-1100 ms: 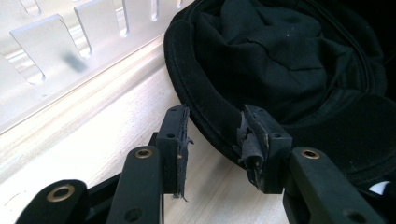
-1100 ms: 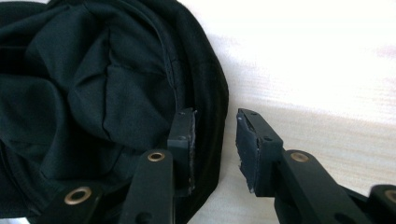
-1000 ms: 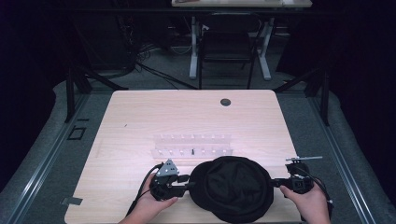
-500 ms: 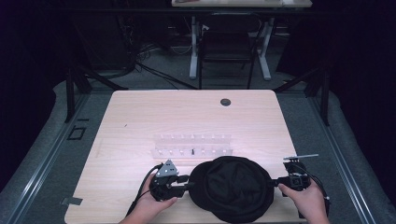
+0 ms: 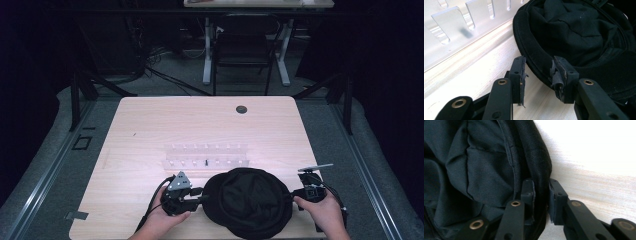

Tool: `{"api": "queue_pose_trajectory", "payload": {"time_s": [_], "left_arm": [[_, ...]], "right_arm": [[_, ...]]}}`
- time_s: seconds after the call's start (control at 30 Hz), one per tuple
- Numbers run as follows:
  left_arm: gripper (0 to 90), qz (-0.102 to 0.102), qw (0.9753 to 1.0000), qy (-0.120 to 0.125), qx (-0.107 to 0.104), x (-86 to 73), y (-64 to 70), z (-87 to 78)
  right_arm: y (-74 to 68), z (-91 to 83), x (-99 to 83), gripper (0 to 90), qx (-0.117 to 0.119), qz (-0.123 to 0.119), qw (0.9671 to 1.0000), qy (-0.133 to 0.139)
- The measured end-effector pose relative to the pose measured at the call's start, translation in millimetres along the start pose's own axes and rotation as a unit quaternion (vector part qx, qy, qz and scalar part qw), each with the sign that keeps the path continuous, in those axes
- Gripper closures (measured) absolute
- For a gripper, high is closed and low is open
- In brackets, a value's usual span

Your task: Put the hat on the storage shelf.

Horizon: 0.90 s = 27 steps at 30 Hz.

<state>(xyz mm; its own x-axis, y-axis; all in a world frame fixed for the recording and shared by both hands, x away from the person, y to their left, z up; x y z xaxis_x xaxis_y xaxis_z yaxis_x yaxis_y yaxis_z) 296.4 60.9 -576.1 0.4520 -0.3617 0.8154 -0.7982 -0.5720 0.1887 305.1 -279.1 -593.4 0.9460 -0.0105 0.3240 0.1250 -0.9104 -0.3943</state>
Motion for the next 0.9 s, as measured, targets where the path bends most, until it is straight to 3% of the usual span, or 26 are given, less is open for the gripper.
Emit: {"api": "queue_pose_trajectory", "payload": {"time_s": [0.47,0.6,0.8,0.9], "left_arm": [[63.1,0.001,1.0,0.0,0.002,0.1,0.3,-0.3],[62.4,0.001,1.0,-0.005,0.001,0.8,-0.4,-1.5],[60.1,0.0,1.0,0.006,0.005,4.9,-0.8,-5.6],[59.4,-0.002,0.9999,0.009,0.009,6.1,-3.5,-8.9]], "right_arm": [[-2.8,-5.1,1.9,87.0,0.02,0.006,0.9997,-0.012],[-3.8,-14.0,3.8,87.5,0.032,0.008,0.9993,-0.016],[-12.0,-27.0,9.1,87.5,0.054,0.019,0.9983,-0.008],[-14.9,-32.4,11.1,87.6,0.059,0.012,0.9981,-0.013]]}}
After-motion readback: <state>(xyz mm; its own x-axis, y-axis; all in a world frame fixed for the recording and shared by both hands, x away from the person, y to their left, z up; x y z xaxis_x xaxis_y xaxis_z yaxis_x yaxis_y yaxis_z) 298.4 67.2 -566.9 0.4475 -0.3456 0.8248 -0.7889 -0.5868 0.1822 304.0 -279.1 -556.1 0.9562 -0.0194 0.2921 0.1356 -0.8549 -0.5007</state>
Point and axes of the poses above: each handheld gripper's, and its own axes: z roughly forward along the jaws, x roughly out of its top, y roughly to its right, the point moved 6 cm from there along z, roughly forward along the jaws, and after that the axes turned 4 degrees about y, right-handed, at the moved point
